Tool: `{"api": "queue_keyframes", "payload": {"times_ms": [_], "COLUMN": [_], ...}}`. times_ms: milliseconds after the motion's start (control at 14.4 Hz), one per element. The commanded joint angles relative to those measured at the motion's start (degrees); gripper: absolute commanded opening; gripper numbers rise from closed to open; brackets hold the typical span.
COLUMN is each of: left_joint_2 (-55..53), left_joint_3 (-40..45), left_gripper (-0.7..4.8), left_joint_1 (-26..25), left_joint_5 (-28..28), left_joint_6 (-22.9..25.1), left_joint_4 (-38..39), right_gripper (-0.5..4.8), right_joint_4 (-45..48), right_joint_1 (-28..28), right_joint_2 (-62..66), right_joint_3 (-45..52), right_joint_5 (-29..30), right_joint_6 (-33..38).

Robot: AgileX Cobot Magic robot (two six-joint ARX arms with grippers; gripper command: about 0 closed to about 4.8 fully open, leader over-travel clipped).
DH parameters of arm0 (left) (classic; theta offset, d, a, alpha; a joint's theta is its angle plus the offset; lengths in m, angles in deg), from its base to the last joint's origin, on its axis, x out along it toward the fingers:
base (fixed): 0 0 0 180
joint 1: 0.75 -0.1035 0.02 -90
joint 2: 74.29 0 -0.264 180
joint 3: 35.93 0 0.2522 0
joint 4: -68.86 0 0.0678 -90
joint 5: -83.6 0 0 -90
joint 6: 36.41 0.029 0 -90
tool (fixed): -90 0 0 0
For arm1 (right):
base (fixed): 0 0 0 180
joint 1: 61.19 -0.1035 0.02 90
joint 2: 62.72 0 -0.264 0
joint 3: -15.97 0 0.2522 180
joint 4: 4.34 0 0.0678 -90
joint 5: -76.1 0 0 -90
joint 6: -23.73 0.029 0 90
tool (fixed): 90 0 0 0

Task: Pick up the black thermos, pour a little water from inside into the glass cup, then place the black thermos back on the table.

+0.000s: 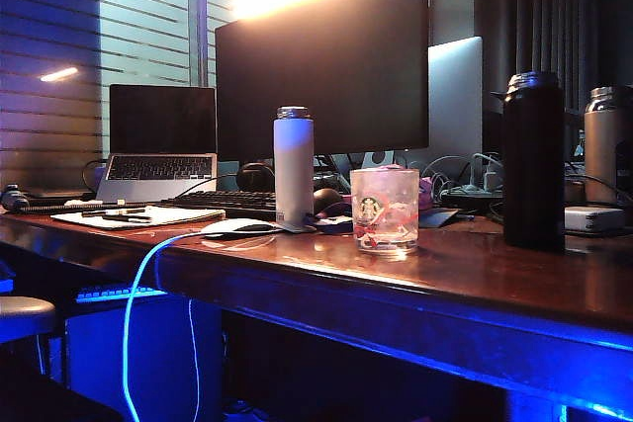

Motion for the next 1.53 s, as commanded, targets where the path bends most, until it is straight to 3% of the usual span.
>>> {"api": "queue_keyframes", "payload": {"times_ms": [69,556,625,695,834,973,1112,1181,1320,1529], "left_joint_2": [0.15,0.15,0.15,0.15,0.11,-2.75,-10.67,-16.31,-29.68,-51.67], "left_joint_3": [0.37,0.37,0.31,-1.09,-8.83,-17.81,-27.15,-32.28,-45.09,-67.67], "left_gripper": [-0.03,-0.03,-0.03,-0.03,-0.01,0.26,0.25,0.25,0.25,0.25], "left_joint_1": [0.02,0.02,0.04,0.2,0.2,0.13,0.13,0.13,0.13,0.81], "left_joint_5": [-0.15,-0.39,-0.22,0.87,-0.79,-5.25,-5.35,-3.28,7.04,22.93], "left_joint_6": [0.02,0.02,-1.01,-6.21,-8.94,-8.9,-7.08,-5.68,-1.38,5.05], "left_joint_4": [0.52,0.57,-0.26,-1.9,-5.84,-7.45,-7.56,-7.39,-2.03,18.56], "right_gripper": [-0.01,-0.01,-0.01,-0.01,-0.01,-0.01,-0.02,-0.02,-0.02,-0.02], "right_joint_4": [0.57,0.26,0.46,1.11,1.09,1.46,1.99,2.54,2.19,2.49], "right_joint_1": [-0.04,-0.15,-0.17,-0.17,-0.79,-1.86,-1.86,-1.84,-1.81,-1.84], "right_joint_2": [-0.07,-0.07,-0.07,-0.07,-0.07,-0.07,0.59,1.68,6.01,18.21], "right_joint_3": [0.22,0.22,0.22,0.15,-1.64,-4.94,-8.22,-9.99,-14.38,-20.72], "right_joint_5": [-0.22,-0.02,0.24,0.33,0.81,0.33,0.33,0.33,-0.24,-0.28], "right_joint_6": [0.24,0.26,0.83,5.38,9.68,12.24,13.86,13.84,13.66,8.81]}}
